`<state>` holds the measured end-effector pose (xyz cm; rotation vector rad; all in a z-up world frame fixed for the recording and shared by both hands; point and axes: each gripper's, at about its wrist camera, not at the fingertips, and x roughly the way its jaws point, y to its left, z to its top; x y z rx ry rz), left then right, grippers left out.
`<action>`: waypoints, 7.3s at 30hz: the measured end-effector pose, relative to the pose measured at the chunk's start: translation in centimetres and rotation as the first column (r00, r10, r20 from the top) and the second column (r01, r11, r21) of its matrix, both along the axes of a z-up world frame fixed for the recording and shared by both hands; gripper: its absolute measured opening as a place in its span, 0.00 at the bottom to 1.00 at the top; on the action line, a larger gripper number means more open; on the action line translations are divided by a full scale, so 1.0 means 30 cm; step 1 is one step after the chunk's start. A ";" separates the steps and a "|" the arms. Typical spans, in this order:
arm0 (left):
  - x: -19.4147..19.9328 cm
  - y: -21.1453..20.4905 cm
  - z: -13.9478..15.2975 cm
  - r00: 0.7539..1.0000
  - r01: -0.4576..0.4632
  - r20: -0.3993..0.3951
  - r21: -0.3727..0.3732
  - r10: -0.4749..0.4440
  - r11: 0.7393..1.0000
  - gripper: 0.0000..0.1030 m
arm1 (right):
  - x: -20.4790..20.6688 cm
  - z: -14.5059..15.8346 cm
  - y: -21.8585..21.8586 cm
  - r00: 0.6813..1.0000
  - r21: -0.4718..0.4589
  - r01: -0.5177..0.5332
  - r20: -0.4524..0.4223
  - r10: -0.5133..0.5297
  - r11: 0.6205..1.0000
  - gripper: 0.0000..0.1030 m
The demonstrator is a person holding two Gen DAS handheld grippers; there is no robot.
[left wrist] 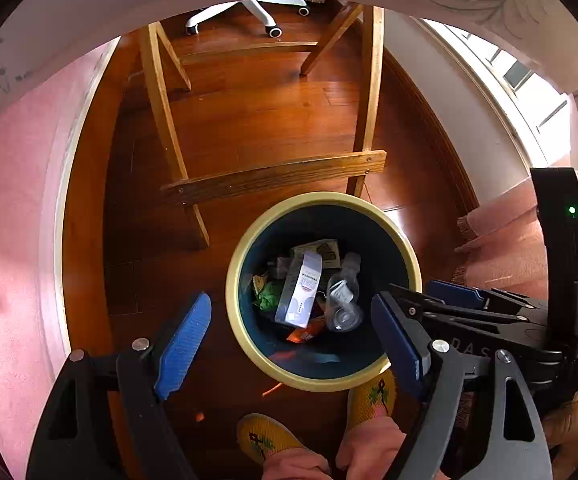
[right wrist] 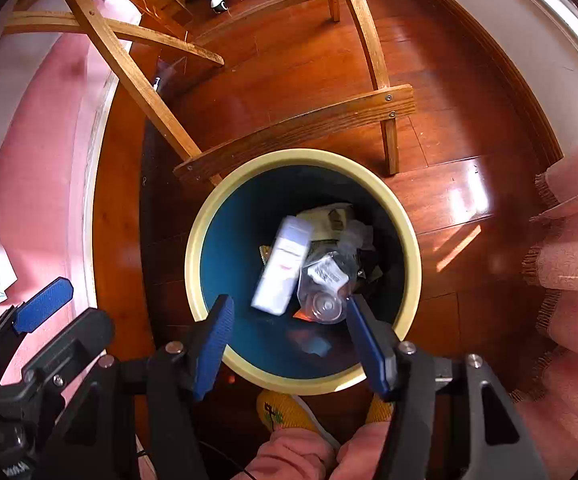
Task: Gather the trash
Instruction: 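Open both grippers over the bin to drop the box and bottle, then move both open tools back over the table toward the remaining trash, then grasp the gold-black wrapper with the left gripper while the right grasps the white tissue, then carry the wrapper and tissue in both grippers over the trash bin, then open both grippers over the bin to drop the wrapper and tissue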
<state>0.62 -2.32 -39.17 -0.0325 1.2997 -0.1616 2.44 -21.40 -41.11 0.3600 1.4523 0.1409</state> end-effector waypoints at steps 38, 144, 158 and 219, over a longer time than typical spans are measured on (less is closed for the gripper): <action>-0.096 0.249 1.234 0.952 -0.107 0.294 0.049 0.088 0.993 0.86 | -0.069 1.229 0.095 0.964 -0.022 -0.072 0.257 0.075 0.997 0.57; 0.868 0.485 1.382 0.736 -0.621 0.200 -0.181 0.647 0.763 0.36 | 1.318 1.604 0.457 0.659 -0.041 -0.629 0.502 0.560 0.777 0.17; 0.411 0.480 1.470 0.835 -0.461 0.254 -0.160 0.488 0.873 0.36 | 0.664 1.667 0.501 0.689 -0.027 -0.604 0.485 0.539 0.796 0.17; 0.123 0.052 -0.052 0.978 -0.173 -0.138 -0.102 0.158 0.980 0.47 | 0.072 0.014 0.098 0.957 0.036 -0.281 -0.060 0.282 0.959 0.20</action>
